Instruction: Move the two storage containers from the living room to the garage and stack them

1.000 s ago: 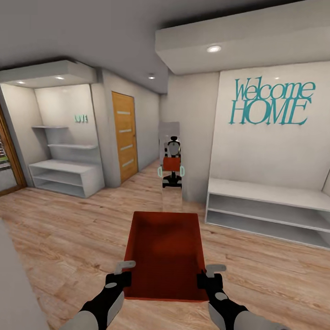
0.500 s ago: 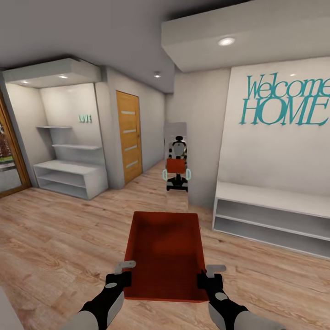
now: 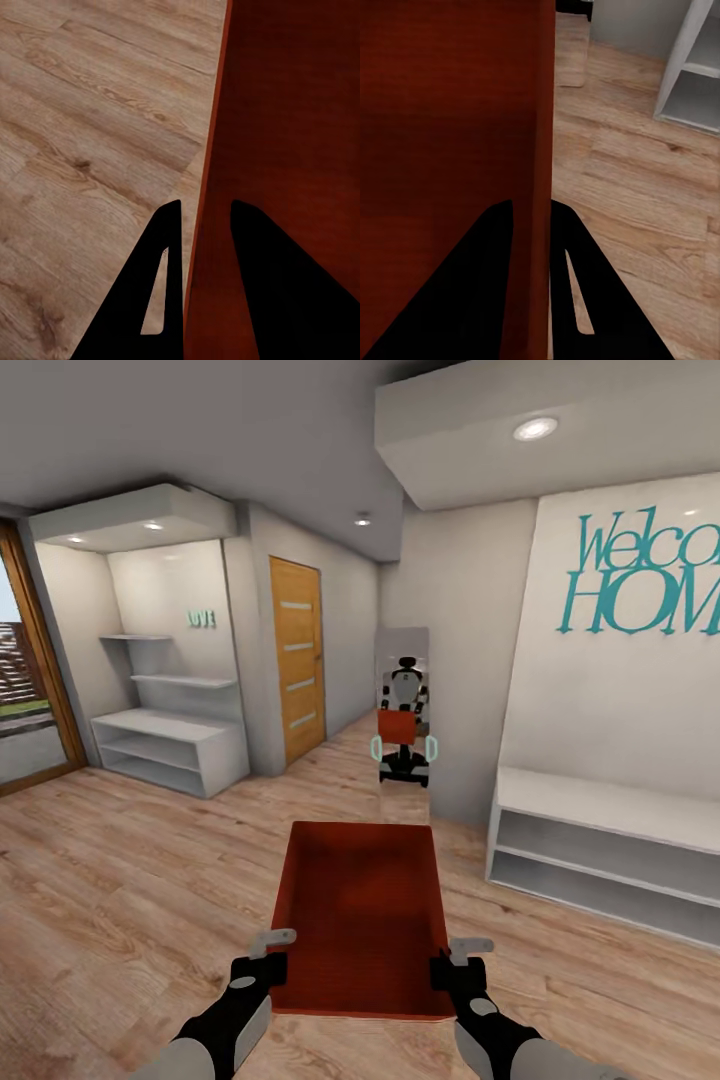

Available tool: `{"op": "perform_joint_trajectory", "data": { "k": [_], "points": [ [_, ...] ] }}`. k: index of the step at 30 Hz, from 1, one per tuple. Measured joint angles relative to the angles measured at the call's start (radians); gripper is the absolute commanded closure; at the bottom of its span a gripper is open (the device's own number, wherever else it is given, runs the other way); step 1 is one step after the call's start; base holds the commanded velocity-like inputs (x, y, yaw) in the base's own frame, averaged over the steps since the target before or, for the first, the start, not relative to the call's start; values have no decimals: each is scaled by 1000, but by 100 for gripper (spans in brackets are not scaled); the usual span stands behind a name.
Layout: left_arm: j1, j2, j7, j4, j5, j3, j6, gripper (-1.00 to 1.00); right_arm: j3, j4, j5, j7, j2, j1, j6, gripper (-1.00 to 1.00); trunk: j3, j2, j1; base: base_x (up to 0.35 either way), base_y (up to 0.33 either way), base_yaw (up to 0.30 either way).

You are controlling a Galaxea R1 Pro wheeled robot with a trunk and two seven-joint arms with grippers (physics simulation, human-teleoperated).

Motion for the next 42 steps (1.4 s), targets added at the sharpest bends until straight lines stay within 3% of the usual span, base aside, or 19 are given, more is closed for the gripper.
{"op": "perform_joint_trajectory", "data": {
  "k": [13,42],
  "points": [
    [0,0,0,0,0,0,0,100,-1,0,1,0,0,-1,0,100,0,0,0,322,0,39],
    [0,0,0,0,-1,2,0,100,0,0,1,1,0,-1,0,100,0,0,0,322,0,267]
  ]
}}
